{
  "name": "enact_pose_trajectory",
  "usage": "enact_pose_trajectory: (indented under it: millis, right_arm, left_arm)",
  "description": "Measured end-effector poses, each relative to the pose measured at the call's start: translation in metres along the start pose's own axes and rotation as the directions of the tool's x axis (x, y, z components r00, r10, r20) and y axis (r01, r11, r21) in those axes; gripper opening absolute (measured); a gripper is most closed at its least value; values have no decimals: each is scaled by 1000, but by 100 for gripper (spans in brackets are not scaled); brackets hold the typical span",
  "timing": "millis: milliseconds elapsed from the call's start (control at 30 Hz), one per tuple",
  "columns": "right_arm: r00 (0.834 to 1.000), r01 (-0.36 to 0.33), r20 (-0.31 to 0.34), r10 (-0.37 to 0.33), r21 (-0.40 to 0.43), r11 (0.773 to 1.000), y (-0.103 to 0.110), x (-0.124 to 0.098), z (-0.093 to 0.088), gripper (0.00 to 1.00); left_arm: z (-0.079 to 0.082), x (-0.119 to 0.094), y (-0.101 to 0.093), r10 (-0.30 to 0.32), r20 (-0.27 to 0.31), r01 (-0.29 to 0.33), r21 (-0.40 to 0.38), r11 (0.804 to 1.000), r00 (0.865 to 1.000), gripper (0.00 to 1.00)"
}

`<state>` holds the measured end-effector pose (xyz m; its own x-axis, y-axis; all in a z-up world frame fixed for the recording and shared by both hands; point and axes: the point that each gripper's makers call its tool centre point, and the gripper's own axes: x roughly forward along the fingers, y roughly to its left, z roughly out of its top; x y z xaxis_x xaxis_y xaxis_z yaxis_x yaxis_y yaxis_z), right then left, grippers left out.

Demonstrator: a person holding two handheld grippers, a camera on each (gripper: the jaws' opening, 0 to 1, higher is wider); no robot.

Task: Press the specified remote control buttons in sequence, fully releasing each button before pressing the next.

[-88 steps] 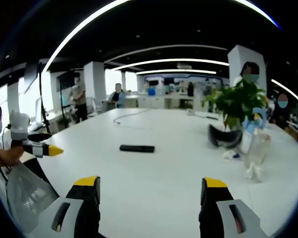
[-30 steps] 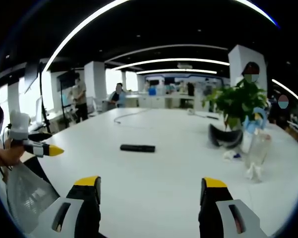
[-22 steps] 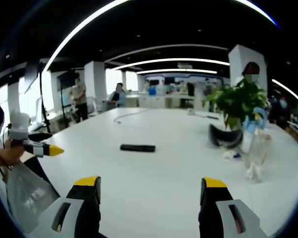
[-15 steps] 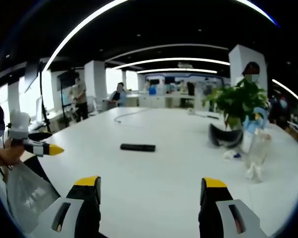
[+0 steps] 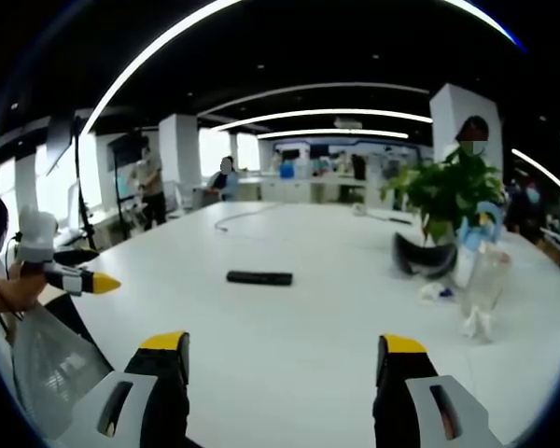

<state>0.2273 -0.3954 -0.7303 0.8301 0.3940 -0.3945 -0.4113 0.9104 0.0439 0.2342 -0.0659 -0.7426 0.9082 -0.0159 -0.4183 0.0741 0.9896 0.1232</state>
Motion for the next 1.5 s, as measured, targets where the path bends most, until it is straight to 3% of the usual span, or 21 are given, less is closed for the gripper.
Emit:
enact_pose_trajectory:
  millis: [1367, 1500]
  right_arm:
    - [1000, -1, -4, 1, -3, 1000, 0, 1, -1, 81]
    - [1000, -9, 8, 9, -1, 1000, 2, 0, 2, 80]
  left_arm:
    - [-1, 1, 0, -3, -4, 3, 5, 1000, 1000, 96]
    - [0, 2, -6, -37, -7, 37, 8, 999, 999, 93]
